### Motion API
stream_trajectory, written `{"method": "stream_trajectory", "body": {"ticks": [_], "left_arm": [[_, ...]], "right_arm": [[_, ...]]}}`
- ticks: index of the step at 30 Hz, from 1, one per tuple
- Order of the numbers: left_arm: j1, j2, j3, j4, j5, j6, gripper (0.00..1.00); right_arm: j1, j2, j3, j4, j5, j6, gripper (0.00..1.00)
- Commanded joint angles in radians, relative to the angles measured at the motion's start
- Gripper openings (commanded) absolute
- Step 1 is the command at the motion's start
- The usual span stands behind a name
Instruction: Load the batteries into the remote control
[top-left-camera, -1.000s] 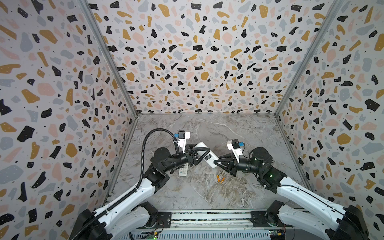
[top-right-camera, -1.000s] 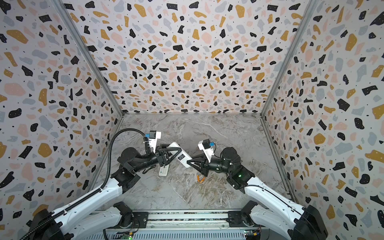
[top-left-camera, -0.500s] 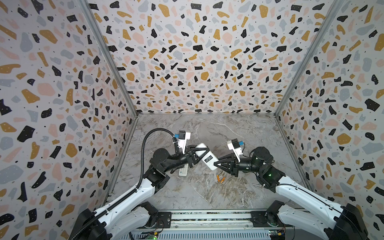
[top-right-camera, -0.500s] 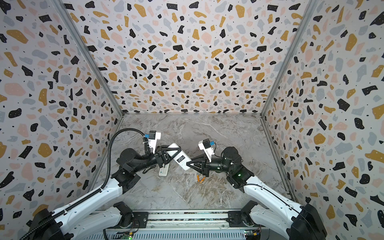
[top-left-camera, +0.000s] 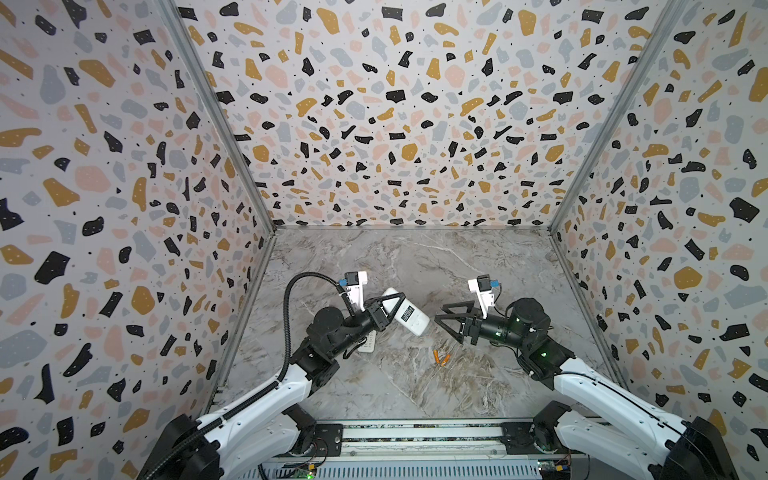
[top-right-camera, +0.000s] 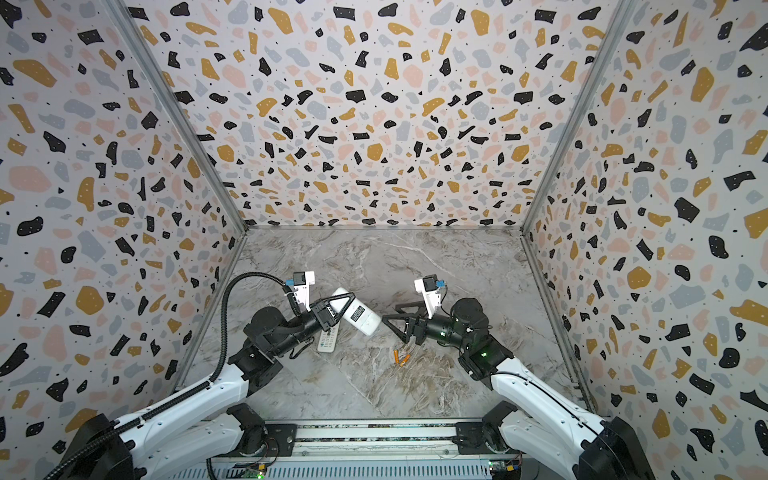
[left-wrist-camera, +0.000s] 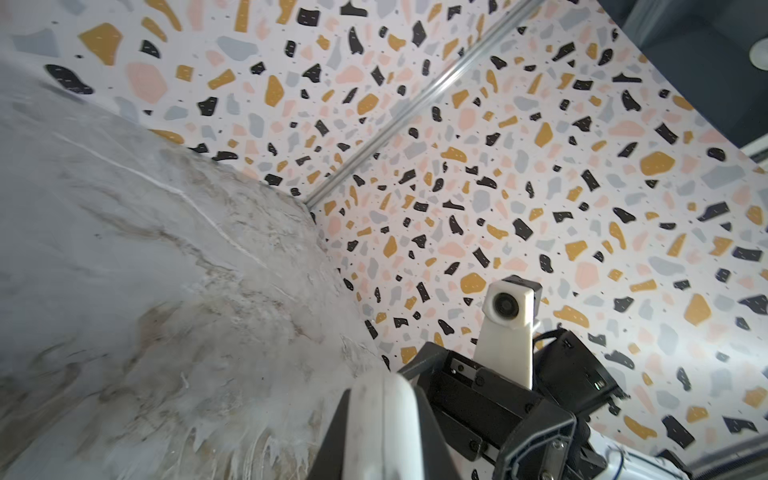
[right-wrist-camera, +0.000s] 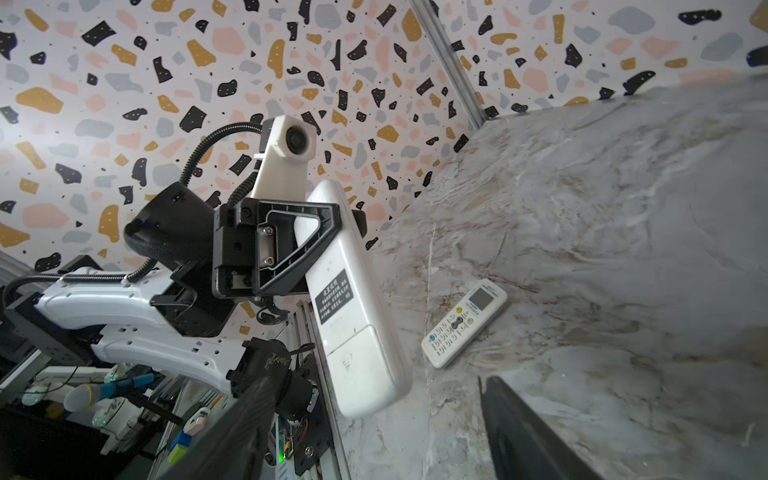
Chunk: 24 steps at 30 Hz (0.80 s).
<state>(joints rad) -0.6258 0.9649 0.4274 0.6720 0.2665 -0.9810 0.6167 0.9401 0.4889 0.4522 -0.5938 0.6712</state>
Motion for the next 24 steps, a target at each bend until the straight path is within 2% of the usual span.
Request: {"method": "stream_trajectory", "body": {"ticks": [1, 9, 18, 24], "left_arm": [[-0.002, 0.025, -0.019, 0.125, -0.13, -0.081, 0.0], [-0.013, 0.151, -0.05, 0.268, -0.171, -0.135, 0.0], [-0.025, 0.203, -0.061, 0.307, -0.186, -0.148, 0.0], [-0.034, 0.238, -0.058, 0.329, -0.188, -0.155, 0.0]], "right_arm": [[-0.004, 0.027, -0.044, 0.063, 0.038, 0.075, 0.81], [-0.003, 0.147, -0.132, 0.286, 0.058, 0.186, 0.81], [0.003, 0.286, -0.098, 0.429, 0.035, 0.233, 0.8], [0.014, 0.327, -0.085, 0.476, 0.052, 0.257, 0.8]]}}
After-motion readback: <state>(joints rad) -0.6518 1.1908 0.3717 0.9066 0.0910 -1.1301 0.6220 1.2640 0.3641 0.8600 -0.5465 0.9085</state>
